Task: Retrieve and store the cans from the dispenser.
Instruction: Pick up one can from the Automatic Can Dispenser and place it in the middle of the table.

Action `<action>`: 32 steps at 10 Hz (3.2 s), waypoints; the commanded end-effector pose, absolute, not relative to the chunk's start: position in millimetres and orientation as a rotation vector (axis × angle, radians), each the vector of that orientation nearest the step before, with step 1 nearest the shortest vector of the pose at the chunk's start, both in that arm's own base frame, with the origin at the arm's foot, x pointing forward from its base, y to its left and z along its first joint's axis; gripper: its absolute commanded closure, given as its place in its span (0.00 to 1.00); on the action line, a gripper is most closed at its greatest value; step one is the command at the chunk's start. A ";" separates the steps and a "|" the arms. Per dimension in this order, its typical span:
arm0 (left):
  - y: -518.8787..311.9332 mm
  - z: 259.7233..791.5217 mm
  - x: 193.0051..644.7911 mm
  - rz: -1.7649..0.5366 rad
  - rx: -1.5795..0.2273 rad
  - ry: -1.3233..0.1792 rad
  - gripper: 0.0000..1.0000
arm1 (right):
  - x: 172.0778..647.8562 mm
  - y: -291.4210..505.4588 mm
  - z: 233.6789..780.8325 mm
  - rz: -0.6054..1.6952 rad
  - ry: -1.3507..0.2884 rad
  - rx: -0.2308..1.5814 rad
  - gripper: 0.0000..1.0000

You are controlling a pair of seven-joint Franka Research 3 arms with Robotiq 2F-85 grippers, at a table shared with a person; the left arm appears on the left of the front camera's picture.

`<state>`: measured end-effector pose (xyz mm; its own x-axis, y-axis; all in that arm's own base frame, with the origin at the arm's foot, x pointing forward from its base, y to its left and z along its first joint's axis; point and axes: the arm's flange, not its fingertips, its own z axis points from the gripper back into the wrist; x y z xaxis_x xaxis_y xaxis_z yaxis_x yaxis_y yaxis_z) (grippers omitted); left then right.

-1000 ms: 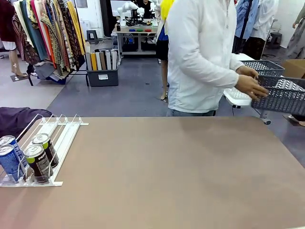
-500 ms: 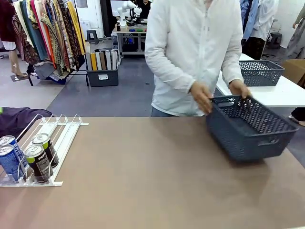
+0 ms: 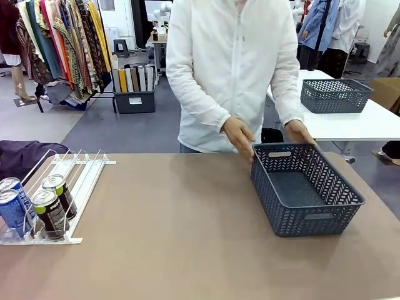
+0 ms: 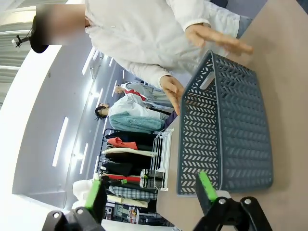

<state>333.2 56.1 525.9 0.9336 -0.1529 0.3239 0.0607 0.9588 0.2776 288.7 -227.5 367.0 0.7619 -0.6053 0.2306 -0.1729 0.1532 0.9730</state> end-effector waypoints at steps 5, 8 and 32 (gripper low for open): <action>60.3 527.0 333.4 -0.135 0.239 -0.369 0.00 | 285.8 -227.1 371.5 -0.345 -0.677 1.419 0.00; 69.8 508.2 352.6 0.005 0.128 -0.181 0.00 | 285.8 -227.1 371.5 -0.345 -0.677 1.419 0.00; 54.2 423.1 420.4 0.191 0.005 0.093 0.00 | 285.8 -227.1 371.5 -0.345 -0.677 1.419 0.00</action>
